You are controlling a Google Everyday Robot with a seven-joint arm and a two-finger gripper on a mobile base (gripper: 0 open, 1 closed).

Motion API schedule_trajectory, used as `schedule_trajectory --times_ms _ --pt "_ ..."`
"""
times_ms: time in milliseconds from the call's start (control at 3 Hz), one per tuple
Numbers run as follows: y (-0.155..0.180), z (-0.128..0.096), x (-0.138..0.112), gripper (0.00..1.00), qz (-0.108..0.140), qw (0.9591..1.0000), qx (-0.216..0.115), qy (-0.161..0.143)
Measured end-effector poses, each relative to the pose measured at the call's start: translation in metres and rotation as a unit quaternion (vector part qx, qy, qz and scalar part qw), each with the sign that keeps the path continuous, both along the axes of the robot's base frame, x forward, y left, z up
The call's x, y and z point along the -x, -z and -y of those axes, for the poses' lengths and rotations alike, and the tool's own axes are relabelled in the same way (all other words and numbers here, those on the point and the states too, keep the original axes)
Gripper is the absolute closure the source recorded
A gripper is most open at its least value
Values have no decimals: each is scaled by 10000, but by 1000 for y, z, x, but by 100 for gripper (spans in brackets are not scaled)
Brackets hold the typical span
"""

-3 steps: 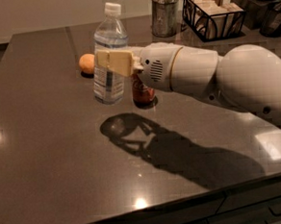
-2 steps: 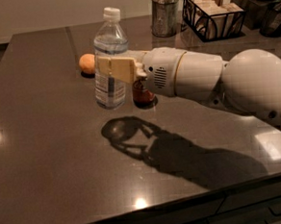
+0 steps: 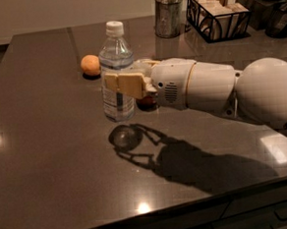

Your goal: Place blue plastic bottle upright

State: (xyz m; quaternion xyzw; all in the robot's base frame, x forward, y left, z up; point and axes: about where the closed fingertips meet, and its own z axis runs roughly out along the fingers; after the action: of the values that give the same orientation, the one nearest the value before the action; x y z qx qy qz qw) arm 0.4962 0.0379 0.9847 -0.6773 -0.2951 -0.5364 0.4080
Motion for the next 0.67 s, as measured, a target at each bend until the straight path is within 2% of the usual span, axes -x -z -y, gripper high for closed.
schedule_trajectory --times_ms 667 --pt "24 1 8 100 436 9987 216 -153"
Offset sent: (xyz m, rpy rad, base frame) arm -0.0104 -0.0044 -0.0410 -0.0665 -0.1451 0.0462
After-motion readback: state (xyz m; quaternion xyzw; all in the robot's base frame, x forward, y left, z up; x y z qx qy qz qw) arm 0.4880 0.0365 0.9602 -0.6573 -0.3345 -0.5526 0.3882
